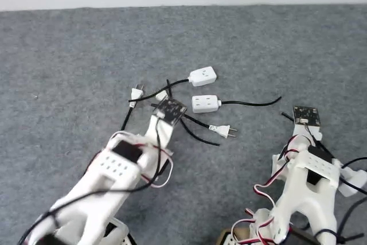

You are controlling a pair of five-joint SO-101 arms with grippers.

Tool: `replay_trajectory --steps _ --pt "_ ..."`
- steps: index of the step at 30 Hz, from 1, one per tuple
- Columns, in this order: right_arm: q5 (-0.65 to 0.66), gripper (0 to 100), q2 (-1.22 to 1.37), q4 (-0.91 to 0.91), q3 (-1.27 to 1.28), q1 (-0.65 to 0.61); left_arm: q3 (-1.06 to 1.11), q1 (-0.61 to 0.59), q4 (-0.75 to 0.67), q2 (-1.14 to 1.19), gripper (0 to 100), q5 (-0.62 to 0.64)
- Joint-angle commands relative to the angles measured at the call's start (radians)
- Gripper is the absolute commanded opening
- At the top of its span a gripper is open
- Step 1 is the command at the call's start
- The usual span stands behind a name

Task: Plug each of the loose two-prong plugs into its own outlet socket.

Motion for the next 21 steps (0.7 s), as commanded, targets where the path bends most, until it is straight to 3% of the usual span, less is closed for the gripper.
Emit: replay_trajectory --steps 1,17,21 --pt "0.012 1.2 -0.022 -0.015 -0.009 -0.013 -0.081 -0.029 -0.061 0.124 1 0.011" --pt "0.014 1.2 -0.022 -0.015 -0.009 -0.013 -0.128 -0.244 -0.110 0.152 1 -0.002" --pt "0.014 1.2 -0.022 -0.015 -0.009 -0.013 -0.136 -0.269 -0.110 0.152 1 -0.071"
